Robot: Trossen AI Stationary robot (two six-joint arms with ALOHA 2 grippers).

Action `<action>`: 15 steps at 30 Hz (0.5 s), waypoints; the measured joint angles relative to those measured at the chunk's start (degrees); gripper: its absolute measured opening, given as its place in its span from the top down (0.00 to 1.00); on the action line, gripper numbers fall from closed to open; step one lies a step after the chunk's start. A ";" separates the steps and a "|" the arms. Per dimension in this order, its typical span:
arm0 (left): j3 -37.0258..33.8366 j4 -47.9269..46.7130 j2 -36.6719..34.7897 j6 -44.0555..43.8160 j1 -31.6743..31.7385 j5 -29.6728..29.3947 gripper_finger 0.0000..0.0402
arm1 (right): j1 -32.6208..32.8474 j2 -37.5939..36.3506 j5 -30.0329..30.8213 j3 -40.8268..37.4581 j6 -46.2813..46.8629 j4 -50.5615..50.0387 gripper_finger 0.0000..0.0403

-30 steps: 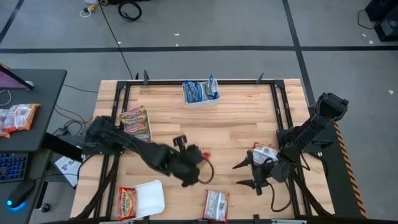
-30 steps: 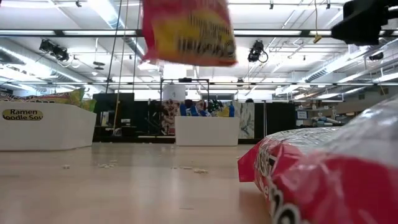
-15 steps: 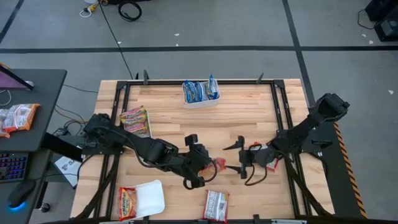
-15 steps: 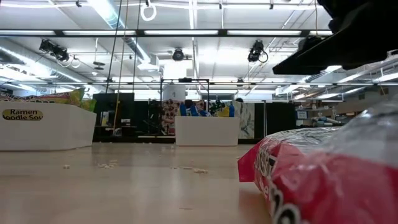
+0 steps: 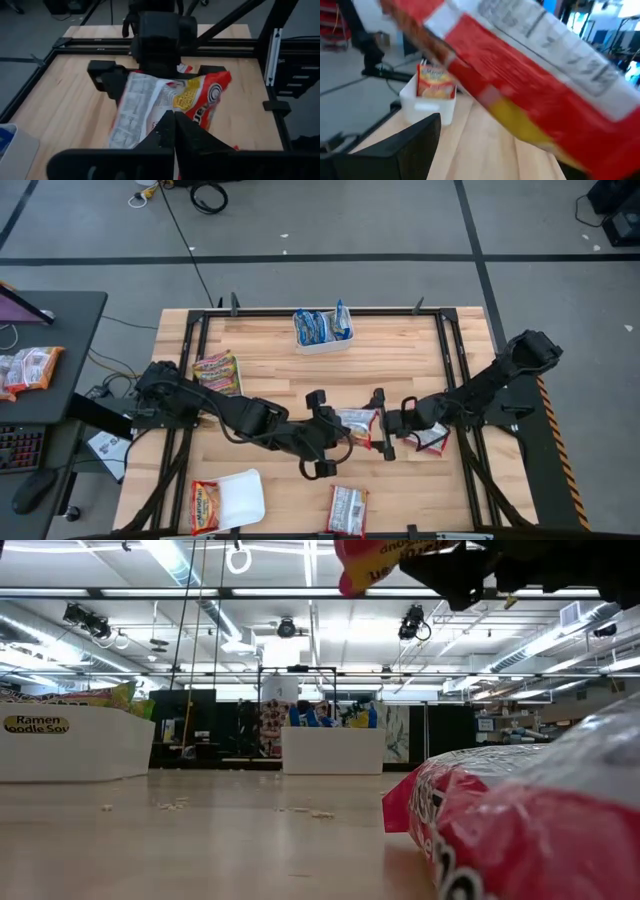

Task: Sort Maruchan noodles
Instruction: Put the red noodle pack into the bottom white bin

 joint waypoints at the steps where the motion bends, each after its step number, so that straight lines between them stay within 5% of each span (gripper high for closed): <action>1: 0.00 0.42 0.00 0.42 0.13 0.03 1.00 | -0.10 0.00 -0.01 0.00 -0.03 1.04 0.12; 15: 0.11 4.57 0.35 1.16 0.21 7.29 1.00 | -0.06 0.00 5.25 -0.02 -3.99 15.62 0.19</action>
